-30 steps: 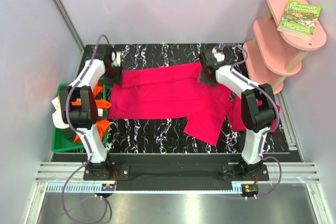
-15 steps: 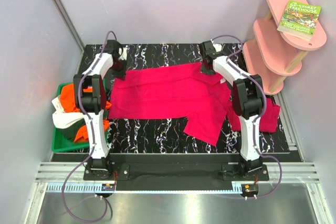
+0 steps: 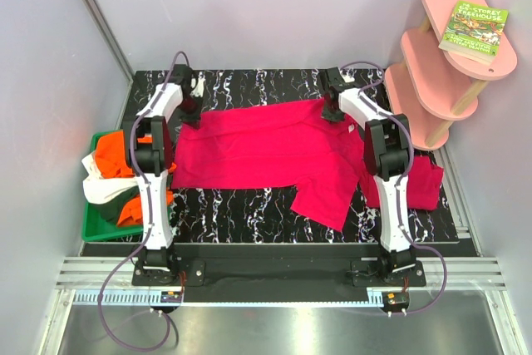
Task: Fold and stack the t-shirts
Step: Fold the flattened tshirt in 1/3 of the way
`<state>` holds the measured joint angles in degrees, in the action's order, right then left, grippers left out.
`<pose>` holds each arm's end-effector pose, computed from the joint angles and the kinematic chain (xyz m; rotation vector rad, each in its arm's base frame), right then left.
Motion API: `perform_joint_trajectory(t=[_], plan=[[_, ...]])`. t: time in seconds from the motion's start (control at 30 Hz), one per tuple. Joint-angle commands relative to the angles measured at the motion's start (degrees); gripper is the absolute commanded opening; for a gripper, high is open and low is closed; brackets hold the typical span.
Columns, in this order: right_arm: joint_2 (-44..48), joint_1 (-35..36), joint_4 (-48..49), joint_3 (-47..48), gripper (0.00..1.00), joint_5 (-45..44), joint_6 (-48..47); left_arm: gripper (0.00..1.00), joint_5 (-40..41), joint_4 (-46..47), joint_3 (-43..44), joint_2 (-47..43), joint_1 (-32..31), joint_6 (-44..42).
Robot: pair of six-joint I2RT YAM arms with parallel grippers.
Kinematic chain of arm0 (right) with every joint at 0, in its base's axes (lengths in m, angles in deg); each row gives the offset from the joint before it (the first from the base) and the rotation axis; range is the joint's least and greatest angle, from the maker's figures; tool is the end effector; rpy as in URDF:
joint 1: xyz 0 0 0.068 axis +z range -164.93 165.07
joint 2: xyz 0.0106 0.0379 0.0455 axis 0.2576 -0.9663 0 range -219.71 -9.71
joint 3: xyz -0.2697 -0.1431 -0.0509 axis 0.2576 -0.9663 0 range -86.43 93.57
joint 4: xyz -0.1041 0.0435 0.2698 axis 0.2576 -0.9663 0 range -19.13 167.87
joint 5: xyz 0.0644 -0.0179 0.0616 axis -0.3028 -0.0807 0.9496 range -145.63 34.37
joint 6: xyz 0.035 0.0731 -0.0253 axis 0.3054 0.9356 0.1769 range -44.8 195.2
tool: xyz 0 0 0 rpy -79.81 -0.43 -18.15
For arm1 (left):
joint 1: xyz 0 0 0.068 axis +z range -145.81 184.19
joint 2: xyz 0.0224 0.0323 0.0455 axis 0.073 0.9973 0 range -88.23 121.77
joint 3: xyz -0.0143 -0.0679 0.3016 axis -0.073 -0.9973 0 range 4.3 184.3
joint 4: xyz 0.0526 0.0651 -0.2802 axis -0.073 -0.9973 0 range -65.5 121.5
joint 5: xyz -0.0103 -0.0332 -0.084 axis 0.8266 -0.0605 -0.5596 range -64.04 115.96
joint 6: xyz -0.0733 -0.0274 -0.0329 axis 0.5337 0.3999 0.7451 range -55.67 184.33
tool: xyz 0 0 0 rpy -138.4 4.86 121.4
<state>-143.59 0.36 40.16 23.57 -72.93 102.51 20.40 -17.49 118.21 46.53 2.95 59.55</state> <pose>0.5620 0.1307 0.1456 0.3677 2.5465 -0.1281 0.5643 -0.0194 0.1458 0.1702 2.7794 -0.1200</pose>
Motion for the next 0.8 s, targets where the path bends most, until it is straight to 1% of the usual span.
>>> perform_joint_trajectory(t=[0.0,0.03,0.17,0.33,0.47,0.53,0.57,0.6,0.67,0.77], plan=[[-5.0,-1.3,-3.5,5.8,0.00,3.1,1.7,0.10,2.7,-5.1,6.6,5.0,-0.2,-2.2],[-5.9,-1.9,-5.5,7.1,0.00,3.5,1.8,0.10,2.9,-6.0,7.7,5.8,-0.2,-2.3],[-9.5,-2.4,-8.6,12.8,0.00,4.4,1.1,0.11,2.7,-9.9,12.6,9.6,-0.2,-2.6],[-13.4,-3.3,-12.0,20.1,0.00,4.8,1.4,0.13,3.2,-10.9,16.8,11.7,-0.2,-3.0],[-16.8,-4.3,-14.0,27.2,0.00,5.7,1.9,0.20,4.0,-11.5,22.0,13.6,0.1,-3.1],[-17.6,-4.7,-14.6,29.0,0.00,5.7,2.1,0.22,3.9,-11.4,24.9,14.6,0.5,-2.9],[-18.4,-4.9,-14.6,30.8,0.01,6.0,2.6,0.27,4.0,-11.5,25.8,14.9,0.6,-3.0],[-18.8,-5.7,-14.6,31.5,0.01,6.2,2.9,0.29,4.0,-11.3,27.5,15.3,0.6,-3.0],[-19.7,-6.3,-14.7,33.4,0.01,7.3,3.7,0.34,4.5,-11.2,28.9,16.2,0.8,-3.0],[-20.7,-7.1,-14.7,35.1,0.01,7.5,3.7,0.37,4.4,-10.4,29.6,16.6,1.1,-2.9]])
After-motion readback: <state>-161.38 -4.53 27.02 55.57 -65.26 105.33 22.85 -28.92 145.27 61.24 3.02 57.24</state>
